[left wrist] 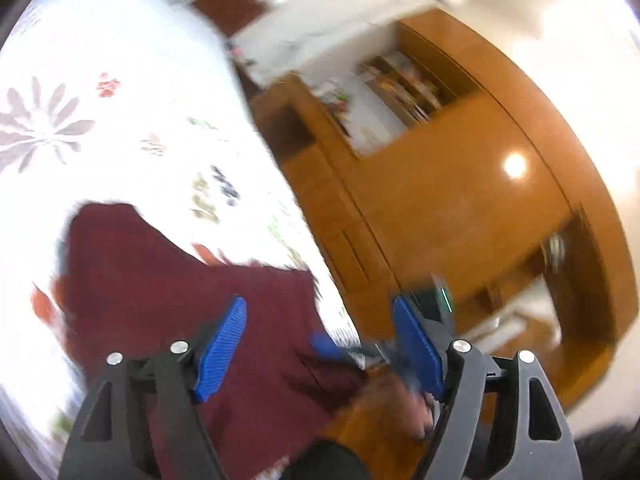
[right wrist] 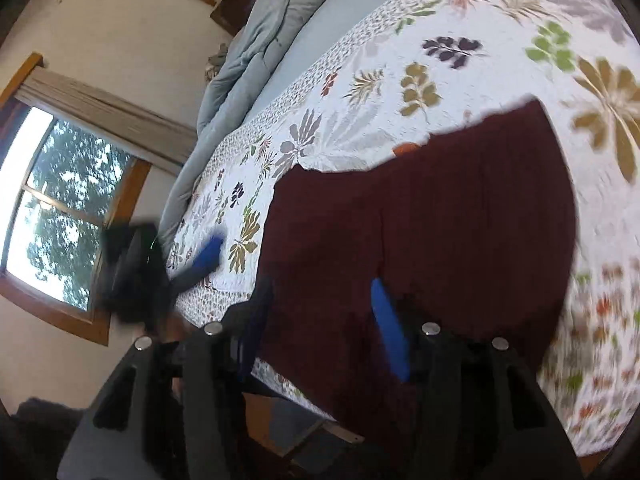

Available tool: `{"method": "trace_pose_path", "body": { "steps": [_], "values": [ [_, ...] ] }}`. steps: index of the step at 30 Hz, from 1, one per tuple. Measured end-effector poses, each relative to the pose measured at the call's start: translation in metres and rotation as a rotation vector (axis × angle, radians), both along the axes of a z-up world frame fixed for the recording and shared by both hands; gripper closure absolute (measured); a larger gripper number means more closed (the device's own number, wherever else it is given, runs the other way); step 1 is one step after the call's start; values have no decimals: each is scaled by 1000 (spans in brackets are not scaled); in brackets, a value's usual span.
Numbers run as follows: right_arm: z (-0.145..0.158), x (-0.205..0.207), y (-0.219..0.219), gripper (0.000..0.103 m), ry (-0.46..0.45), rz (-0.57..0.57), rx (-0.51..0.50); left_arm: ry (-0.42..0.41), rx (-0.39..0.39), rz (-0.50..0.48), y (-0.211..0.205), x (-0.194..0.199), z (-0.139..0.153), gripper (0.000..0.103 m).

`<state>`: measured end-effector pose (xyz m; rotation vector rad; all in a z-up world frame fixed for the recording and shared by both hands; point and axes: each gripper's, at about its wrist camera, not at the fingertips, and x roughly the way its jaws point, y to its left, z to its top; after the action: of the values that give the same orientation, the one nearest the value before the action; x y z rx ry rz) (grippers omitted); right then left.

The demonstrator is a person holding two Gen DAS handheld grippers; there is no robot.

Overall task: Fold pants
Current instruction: 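Grasp the end of the folded trousers with both tools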

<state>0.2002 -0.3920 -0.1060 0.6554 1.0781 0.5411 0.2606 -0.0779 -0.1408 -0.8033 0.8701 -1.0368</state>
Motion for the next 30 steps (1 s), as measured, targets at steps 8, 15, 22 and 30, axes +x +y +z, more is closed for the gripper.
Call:
{"method": "trace_pose_path", "body": {
  "steps": [8, 15, 22, 30],
  "values": [
    [-76, -60, -50, 103, 49, -99, 116, 302, 50, 59, 26, 63, -110, 100],
    [-44, -46, -57, 72, -3, -79, 94, 223, 67, 108, 37, 50, -80, 65],
    [0, 37, -64, 64, -105, -90, 162, 79, -9, 38, 16, -18, -19, 54],
    [-92, 73, -96, 103, 82, -140, 197, 164, 19, -42, -22, -69, -77, 73]
  ]
}}
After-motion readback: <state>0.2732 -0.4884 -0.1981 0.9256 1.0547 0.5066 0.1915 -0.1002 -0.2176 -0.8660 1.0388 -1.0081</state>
